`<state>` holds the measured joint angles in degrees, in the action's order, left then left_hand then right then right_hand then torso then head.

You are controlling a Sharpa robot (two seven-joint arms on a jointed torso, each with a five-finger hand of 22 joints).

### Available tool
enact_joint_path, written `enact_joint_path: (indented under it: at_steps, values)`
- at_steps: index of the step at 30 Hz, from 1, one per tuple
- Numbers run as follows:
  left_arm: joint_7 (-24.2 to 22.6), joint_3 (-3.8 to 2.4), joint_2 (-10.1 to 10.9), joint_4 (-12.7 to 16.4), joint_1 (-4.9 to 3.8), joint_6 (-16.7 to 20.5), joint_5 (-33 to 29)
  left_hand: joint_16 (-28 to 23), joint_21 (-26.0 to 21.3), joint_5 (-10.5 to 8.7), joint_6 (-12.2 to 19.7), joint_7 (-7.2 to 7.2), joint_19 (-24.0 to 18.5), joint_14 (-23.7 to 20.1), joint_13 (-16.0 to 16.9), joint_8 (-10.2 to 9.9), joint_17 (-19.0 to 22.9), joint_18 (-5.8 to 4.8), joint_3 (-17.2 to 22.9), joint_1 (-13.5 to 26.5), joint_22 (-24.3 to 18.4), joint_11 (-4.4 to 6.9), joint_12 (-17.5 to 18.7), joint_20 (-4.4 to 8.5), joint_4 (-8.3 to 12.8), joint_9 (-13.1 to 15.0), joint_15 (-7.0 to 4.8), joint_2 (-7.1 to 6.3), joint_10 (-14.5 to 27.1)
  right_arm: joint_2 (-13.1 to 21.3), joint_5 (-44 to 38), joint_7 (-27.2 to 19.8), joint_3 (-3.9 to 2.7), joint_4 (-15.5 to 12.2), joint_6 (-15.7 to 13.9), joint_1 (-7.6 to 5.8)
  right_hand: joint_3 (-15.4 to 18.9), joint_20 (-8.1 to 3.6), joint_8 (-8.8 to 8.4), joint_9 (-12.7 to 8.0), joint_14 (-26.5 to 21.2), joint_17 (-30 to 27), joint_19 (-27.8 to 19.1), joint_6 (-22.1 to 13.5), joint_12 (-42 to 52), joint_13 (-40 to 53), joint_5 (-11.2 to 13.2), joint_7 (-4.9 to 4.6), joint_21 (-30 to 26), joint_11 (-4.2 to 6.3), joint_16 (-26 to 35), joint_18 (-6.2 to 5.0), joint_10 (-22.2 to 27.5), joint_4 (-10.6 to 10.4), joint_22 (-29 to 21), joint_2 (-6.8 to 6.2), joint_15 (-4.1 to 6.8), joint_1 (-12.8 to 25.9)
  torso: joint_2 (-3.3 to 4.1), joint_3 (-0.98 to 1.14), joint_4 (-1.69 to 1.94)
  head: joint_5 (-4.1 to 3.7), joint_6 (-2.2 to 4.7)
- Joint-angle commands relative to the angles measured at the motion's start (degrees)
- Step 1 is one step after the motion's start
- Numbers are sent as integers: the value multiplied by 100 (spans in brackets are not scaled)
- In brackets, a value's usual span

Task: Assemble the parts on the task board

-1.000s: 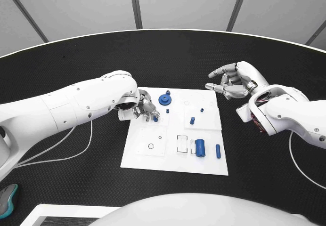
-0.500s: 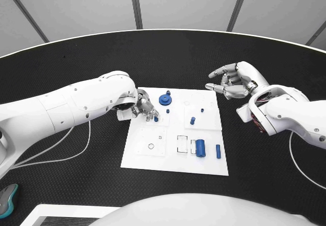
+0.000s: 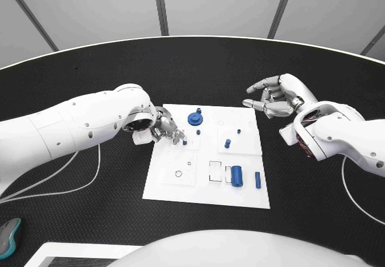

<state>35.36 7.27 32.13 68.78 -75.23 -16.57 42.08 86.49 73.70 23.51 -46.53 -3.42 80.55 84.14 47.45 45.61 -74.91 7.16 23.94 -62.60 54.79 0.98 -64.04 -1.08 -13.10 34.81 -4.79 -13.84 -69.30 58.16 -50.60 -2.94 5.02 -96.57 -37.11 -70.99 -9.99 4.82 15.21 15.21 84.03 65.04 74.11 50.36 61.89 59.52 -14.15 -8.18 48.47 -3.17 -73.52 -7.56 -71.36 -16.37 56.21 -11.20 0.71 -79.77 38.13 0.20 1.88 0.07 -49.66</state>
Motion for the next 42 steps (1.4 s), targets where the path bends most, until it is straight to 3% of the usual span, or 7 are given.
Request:
enact_joint_path:
  at_steps: [1, 4, 7, 15, 28, 33, 42]
  values:
    - [-12, -7, 108, 33, -76, -69, -235, 7, -60, 6, 109, -38, -63, 345, -187, -64, -492, -81, -62, -113, -74, -39, 135, 0, -16, -20, 39, -16, 145, -4, 0, 4, 0, 9, 1, 1, 14, -13, 28, -6, 22, 8, 38, 13, 2, -3, -38, -2, -32, 0, 8, -78, -8, -18, 0, 37, 53, 18, 5, 1, -7, -10, 35]
    - [-35, -25, 186, 18, -169, -209, -329, -7, -107, 8, 156, -64, -94, 335, -318, -92, -458, -66, -81, -167, -160, -63, 225, -14, -30, -30, 60, -18, 241, -6, 0, 7, 0, 20, 2, 1, 14, -13, 28, -6, 22, 8, 38, 13, 2, -3, -38, -2, -32, 0, 8, -78, -8, -18, 0, 37, 53, 18, 6, 1, -6, -63, 49]
    - [-46, -99, 240, -26, -236, -318, -380, -21, -151, 14, 252, -116, -126, 325, -453, -173, -428, -56, -108, -238, -224, -107, 322, -37, -66, -74, 96, -16, 354, -9, 0, 8, 1, 34, 3, 2, 14, -13, 28, -6, 22, 8, 38, 13, 2, -3, -38, -2, -32, 0, 8, -78, -8, -18, 0, 37, 53, 18, 6, -1, -3, -101, 96]
    - [-127, -176, 158, -391, -341, -306, -21, -26, -176, 16, 283, -144, -141, 321, -493, -221, -417, -48, -117, -273, -267, -132, 345, -52, -105, -110, 119, 13, 389, -22, 0, 8, 1, 58, 8, 5, 14, -13, 28, -6, 22, 8, 38, 13, 2, -3, -38, -2, -32, 0, 8, -78, -8, -18, 0, 37, 53, 18, 14, 1, -9, -70, 159]
    - [-181, -192, -79, -990, -403, -180, 376, -27, -178, -14, 262, -164, -134, 322, -476, -250, -413, -46, -229, -229, -266, -155, 312, -72, -236, -149, 142, -9, 376, -34, 0, 7, 1, 77, 9, 6, 14, -13, 28, -6, 22, 8, 38, 13, 2, -3, -38, -2, -32, 0, 8, -78, -8, -18, 0, 37, 53, 18, 23, 4, -4, -40, 239]
    - [-234, -192, -278, -1253, -415, -187, 538, -25, -176, -30, 259, -167, -131, 324, -475, -257, -419, -46, -277, -215, -261, -158, 305, -75, -278, -159, 145, -26, 376, -47, 0, 8, 1, 78, 9, 6, 14, -13, 28, -6, 22, 8, 38, 13, 2, -3, -38, -2, -32, 0, 8, -78, -8, -18, 0, 37, 53, 18, 30, 8, -10, -15, 259]
    - [-343, -190, -634, -1640, -411, -255, 734, -16, -185, -266, 266, -176, -136, 329, -532, -290, -443, -43, -424, -223, -273, -170, 322, -87, -345, -200, 156, -12, 420, -71, 0, 10, 1, 75, 12, 6, 20, -13, 30, -8, 23, 8, 44, 11, 6, -2, -39, -2, -39, 0, 15, -77, -13, -19, -2, 46, 53, 36, 29, 8, -18, 20, 260]
